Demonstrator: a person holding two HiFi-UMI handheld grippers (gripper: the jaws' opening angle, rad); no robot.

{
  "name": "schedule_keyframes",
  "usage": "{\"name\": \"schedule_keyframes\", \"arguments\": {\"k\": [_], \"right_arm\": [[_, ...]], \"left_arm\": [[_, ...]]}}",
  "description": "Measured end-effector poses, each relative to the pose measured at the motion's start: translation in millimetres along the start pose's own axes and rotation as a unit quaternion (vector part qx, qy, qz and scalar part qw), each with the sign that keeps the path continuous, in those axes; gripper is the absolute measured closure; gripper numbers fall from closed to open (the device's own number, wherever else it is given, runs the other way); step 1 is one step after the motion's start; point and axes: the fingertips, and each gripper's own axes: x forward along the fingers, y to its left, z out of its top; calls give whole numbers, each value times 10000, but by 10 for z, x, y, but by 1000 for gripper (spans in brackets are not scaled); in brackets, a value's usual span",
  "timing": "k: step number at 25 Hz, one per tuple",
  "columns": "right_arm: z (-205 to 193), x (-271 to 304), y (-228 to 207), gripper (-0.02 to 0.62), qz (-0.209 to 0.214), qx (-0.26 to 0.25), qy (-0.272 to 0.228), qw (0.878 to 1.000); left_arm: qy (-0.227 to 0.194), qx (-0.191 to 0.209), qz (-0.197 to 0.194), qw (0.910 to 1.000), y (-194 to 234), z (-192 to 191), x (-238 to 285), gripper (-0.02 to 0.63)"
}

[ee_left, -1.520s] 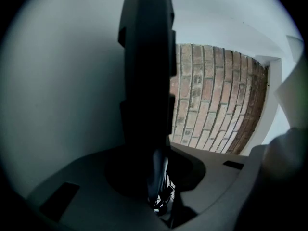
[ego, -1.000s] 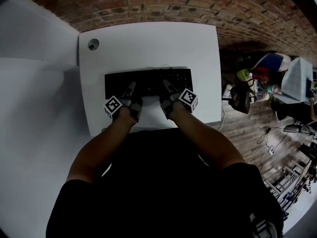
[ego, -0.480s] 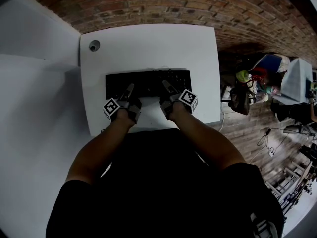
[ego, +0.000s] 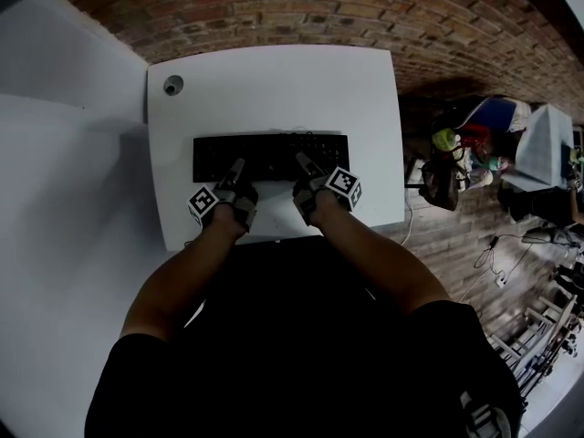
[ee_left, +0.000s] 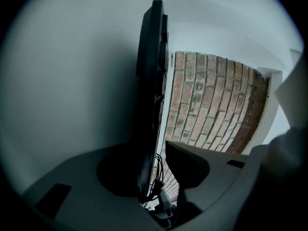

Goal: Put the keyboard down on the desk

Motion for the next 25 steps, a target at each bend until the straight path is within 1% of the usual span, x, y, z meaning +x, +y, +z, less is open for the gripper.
{"name": "schedule_keyframes", "arguments": {"k": [3,9,13,16,20,25], "right_arm": [[-5,-25,-28,370,-115,44,-47,9999],[-32,-111,-68,367,-218,234,-111,9994],[-59,-181,-107,367,-220,349,-137,9991],[-94,-222,-143,367,-241,402,-142,9988],[-111,-268,-190,367,-323,484,-150,9982],[-135,-356,-266,367,-534,521,-146,9971]], "left_arm": [[-5,21,-68,10000,-5,-11,-23,436],[-3,-64,-16,10000,-24,-48,-74,423],[52,25,-107,9999,-43,-67,-103,417],[46,7,19,10000,-9,-83,-153,417],[37,110,231,9997,-47,-138,-203,416],[81,67,311,9995,17,-140,-277,405]]}}
